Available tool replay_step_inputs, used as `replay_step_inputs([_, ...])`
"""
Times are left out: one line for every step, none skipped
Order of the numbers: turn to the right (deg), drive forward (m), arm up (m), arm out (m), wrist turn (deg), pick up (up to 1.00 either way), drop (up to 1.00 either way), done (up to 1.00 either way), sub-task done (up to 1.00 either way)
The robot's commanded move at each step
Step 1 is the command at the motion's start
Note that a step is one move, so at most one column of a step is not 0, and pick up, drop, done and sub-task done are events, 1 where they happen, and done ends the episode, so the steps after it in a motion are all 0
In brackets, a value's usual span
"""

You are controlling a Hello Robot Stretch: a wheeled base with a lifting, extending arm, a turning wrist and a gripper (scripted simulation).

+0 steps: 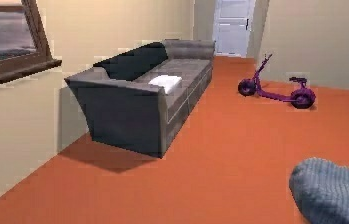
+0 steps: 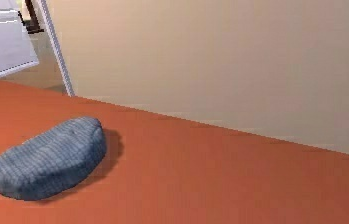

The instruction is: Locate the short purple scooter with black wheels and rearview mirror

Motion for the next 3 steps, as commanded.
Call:
replay_step_inputs([21.0,0.00,0.00,0.00,0.0,0.00,0.00,0.00,0.00])
replay_step_inputs([0.0,1.00,0.00,0.00,0.0,0.00,0.00,0.00,0.00])
replay_step_inputs([3.0,0.00,0.00,0.00,0.0,0.00,0.00,0.00,0.00])
